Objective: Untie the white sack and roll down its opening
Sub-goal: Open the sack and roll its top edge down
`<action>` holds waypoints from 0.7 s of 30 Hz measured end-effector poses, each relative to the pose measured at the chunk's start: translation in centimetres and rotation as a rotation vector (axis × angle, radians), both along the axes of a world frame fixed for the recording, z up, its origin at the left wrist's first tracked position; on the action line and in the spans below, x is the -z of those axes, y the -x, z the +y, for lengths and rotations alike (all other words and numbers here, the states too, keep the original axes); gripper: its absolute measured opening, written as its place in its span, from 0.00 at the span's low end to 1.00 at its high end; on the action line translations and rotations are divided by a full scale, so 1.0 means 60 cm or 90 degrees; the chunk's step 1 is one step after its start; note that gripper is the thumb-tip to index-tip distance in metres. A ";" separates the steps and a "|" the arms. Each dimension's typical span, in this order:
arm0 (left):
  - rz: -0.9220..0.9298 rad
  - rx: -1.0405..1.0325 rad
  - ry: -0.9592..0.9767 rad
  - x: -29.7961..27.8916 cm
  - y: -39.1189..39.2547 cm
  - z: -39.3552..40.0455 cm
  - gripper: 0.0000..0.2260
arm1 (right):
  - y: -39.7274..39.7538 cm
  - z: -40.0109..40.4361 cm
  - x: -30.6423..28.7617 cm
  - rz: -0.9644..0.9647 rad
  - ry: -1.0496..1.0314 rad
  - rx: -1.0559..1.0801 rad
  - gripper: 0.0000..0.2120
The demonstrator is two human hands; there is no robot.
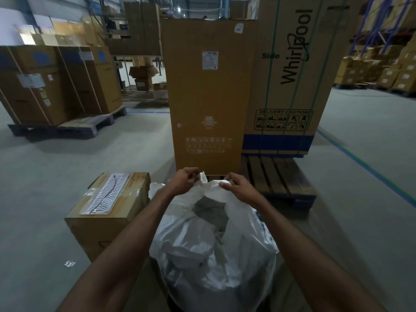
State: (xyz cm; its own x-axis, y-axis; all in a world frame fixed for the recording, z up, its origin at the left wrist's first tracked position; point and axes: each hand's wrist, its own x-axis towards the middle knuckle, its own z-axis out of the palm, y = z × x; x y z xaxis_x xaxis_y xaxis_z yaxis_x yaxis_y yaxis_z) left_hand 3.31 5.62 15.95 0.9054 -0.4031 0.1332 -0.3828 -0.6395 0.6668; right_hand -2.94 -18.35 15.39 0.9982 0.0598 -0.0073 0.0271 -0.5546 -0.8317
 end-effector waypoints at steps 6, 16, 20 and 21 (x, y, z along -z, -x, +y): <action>0.067 -0.059 0.043 0.001 0.024 0.022 0.18 | 0.023 -0.001 -0.028 -0.035 0.050 0.000 0.09; 0.074 0.000 0.155 0.017 0.055 -0.007 0.19 | 0.034 0.005 -0.005 -0.169 0.304 0.076 0.10; -0.223 0.025 -0.097 0.038 0.059 -0.018 0.34 | 0.017 0.013 -0.008 -0.089 0.225 0.157 0.12; -0.285 0.021 -0.166 0.042 0.061 -0.023 0.31 | 0.013 0.015 -0.011 -0.070 0.184 0.156 0.12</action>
State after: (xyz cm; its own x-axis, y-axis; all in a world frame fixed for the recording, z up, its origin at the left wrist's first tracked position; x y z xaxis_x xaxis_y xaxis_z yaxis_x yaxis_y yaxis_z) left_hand -0.36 4.26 13.42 0.7686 -0.5025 0.3960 -0.6172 -0.7453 0.2523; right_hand -3.74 -17.43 16.05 0.9784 -0.1692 0.1188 -0.0550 -0.7670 -0.6393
